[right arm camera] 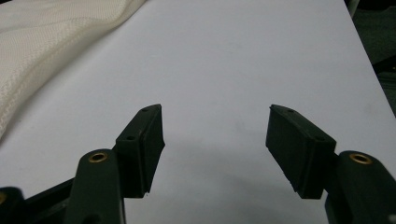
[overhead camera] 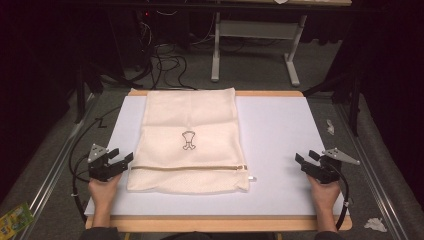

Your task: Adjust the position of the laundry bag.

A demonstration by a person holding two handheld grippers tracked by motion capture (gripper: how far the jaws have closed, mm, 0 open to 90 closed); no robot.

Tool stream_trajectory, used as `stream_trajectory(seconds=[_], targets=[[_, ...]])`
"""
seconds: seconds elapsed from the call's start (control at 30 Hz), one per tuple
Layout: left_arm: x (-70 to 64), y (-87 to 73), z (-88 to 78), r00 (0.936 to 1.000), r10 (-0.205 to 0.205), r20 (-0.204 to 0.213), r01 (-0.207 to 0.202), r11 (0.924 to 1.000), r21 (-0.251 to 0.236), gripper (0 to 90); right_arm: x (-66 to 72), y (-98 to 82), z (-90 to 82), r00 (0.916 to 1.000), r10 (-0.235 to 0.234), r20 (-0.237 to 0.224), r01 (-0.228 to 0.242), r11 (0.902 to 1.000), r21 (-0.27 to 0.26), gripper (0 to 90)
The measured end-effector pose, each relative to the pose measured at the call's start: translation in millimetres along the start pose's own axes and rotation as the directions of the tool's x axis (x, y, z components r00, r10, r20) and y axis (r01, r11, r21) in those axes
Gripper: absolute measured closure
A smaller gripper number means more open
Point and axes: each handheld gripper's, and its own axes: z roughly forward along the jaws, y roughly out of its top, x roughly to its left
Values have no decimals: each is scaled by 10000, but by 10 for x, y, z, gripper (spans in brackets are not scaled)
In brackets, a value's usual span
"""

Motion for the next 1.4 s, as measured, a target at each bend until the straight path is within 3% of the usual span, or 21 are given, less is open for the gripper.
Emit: stream_trajectory(seconds=[0.3, 0.47, 0.6, 0.77, 0.93, 1.4], targets=[[17, 2, -7, 9999, -155, 57, 155, 9999, -68, 373, -32, 5, -3, 9997, 217, -107, -218, 9997, -71, 398], [28, 22, 29, 9997, -239, 109, 235, 9992, 314, 379, -2, 12, 0, 10000, -50, 32, 51, 10000, -44, 425], [29, 24, 24, 9997, -215, 115, 212, 9993, 293, 386, 9, 20, 9, 9999, -51, 128, 50, 10000, 83, 441], [31, 45, 11, 9994, -322, 138, 317, 9988, 372, 386, 46, 31, 23, 9989, -370, 303, 363, 9991, 233, 452], [3, 81, -2, 9993, -299, 244, 285, 9981, 550, 381, 68, 48, 23, 9995, -281, 134, 273, 9983, 512, 489], [-117, 167, -14, 9985, -54, 539, -5, 9942, 1080, 369, 213, 115, 9, 9983, -265, -515, 297, 9977, 607, 525]])
